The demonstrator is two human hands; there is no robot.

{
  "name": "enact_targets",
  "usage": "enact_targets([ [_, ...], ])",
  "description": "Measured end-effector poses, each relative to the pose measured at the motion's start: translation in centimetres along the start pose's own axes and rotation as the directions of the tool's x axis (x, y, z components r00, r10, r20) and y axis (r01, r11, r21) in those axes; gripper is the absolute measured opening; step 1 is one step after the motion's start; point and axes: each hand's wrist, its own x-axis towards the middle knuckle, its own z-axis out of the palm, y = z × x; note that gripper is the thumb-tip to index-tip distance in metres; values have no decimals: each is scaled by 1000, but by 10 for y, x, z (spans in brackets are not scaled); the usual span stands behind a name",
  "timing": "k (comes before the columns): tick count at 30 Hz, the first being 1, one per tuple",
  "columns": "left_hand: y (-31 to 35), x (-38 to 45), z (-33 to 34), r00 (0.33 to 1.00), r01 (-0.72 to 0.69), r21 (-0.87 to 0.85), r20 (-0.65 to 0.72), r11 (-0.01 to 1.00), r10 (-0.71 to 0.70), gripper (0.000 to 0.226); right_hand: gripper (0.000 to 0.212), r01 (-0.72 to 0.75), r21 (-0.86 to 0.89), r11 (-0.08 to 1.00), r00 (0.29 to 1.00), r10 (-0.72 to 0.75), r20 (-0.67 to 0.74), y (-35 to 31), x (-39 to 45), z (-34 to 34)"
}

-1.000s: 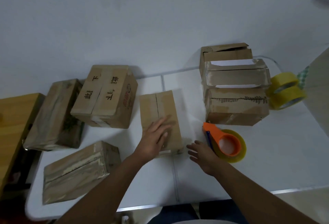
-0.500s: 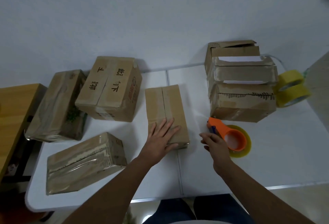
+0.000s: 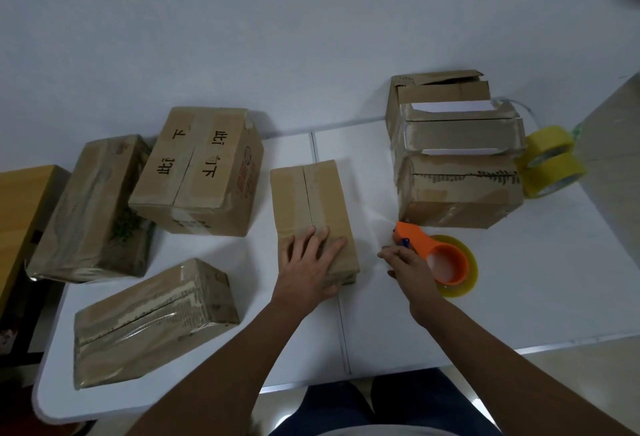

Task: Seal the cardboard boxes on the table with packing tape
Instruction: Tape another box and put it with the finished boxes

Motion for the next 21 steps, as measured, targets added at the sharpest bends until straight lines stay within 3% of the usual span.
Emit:
enact_targets([
  [4,6,4,-3,999,33,57,-32,998,-32,71,17,53,-90,995,998,-49,43,4,4,-2],
  [9,8,5,-6,1000,19,77,-26,997,-17,70,15,132,-145,981,991,-128,38,8,8,-2],
  [14,-18,1,-8,995,-97,89,-4,991,98,72,14,206,-204,957,978,-196,69,8,19,7],
  [21,-19,1,-3,993,-115,99,3,988,115,76,16,442,-439,782,896,-405,180,9,35,26],
])
